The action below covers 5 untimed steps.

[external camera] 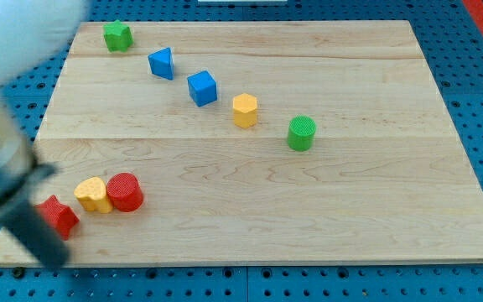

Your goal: Push the red circle parallel to the right of the yellow heart

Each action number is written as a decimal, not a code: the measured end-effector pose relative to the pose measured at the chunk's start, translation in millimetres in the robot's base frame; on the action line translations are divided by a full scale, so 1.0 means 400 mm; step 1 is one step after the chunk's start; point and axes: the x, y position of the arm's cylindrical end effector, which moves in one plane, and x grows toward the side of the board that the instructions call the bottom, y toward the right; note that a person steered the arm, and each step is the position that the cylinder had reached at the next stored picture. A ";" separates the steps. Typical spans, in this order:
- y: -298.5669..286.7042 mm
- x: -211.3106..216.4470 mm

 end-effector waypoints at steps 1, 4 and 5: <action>-0.118 -0.086; 0.576 -0.204; 0.536 -0.228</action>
